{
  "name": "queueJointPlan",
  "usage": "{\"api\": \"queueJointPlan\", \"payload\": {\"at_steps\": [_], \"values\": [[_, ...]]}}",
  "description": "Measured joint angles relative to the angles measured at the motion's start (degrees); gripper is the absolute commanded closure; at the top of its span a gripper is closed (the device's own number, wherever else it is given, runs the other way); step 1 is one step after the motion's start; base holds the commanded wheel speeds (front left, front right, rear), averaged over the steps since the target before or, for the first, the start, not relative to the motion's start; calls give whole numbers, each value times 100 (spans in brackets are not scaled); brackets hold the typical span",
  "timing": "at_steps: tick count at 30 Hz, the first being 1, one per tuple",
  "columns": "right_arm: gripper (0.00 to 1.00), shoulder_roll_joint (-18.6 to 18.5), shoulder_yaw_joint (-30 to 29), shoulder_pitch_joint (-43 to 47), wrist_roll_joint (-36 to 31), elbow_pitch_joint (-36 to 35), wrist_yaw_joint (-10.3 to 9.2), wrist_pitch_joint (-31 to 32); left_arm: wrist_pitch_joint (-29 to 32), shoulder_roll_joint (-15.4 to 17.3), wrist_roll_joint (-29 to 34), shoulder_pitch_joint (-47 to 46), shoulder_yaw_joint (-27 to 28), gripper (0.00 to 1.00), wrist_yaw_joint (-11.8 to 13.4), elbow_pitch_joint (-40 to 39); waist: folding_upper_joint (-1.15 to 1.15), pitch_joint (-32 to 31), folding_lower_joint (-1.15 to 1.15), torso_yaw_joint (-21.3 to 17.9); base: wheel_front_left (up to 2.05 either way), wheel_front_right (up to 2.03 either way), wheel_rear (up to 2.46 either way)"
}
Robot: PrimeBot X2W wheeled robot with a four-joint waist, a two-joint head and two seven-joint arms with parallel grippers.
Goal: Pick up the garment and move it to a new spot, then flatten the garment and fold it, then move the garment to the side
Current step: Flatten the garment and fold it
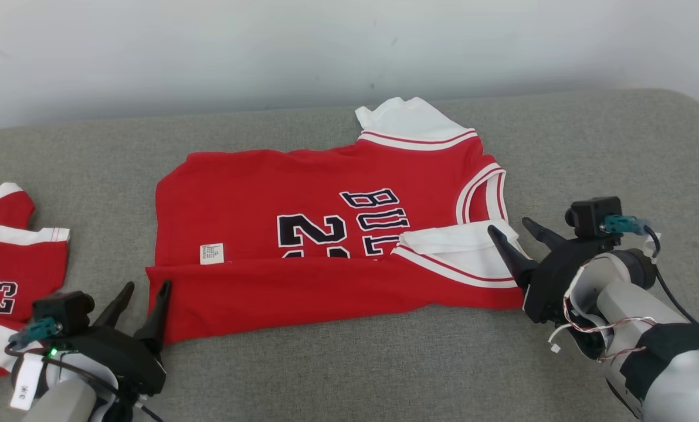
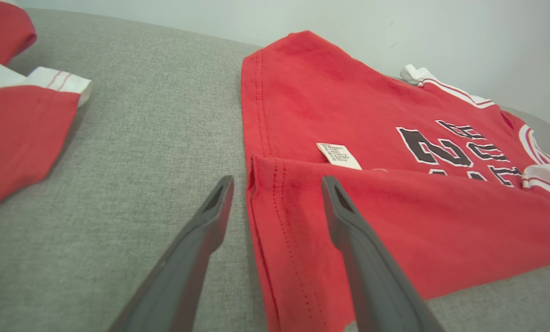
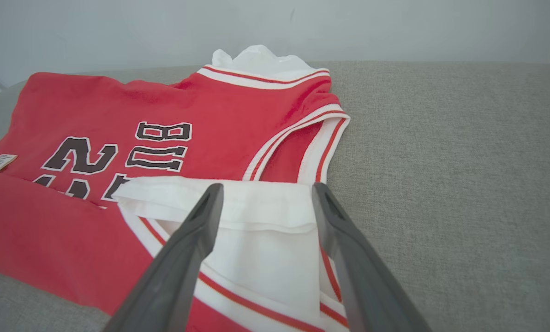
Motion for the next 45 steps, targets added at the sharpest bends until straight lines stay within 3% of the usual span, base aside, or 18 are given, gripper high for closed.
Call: {"api": "queueJointPlan", "payload": {"at_steps": [11,17,22,30,42,43,44,45], "values": [[0,-382,248,375,177,-212,1,-750,-133,-105,302,525,388,0,335,-669,0,-230,0,66,0,0,0],[0,-523,241,632,183,-355,1,-856,-134,-130,549,1061,650,0,550,-1332,0,-257,0,70,0,0,0],[0,-604,249,829,54,-392,1,-755,-134,-166,669,1326,750,0,597,-1436,0,-224,0,48,0,0,0],[0,-477,102,965,-41,-325,1,-593,-134,-224,743,1365,846,0,522,-1158,0,-140,0,5,0,0,0],[0,-197,102,933,-178,4,1,-291,-138,-556,686,995,787,0,191,-143,0,-59,0,39,0,0,0],[0,-181,102,920,-182,21,1,-272,-137,-577,681,952,753,24,179,-52,0,-56,0,37,0,0,0],[7,-164,101,912,-177,23,1,-240,-137,-584,681,909,732,50,146,16,-1,-54,0,33,0,0,0],[97,-158,123,905,-178,20,0,-214,-137,-594,673,870,726,95,136,82,-1,-53,0,30,0,0,0]]}}
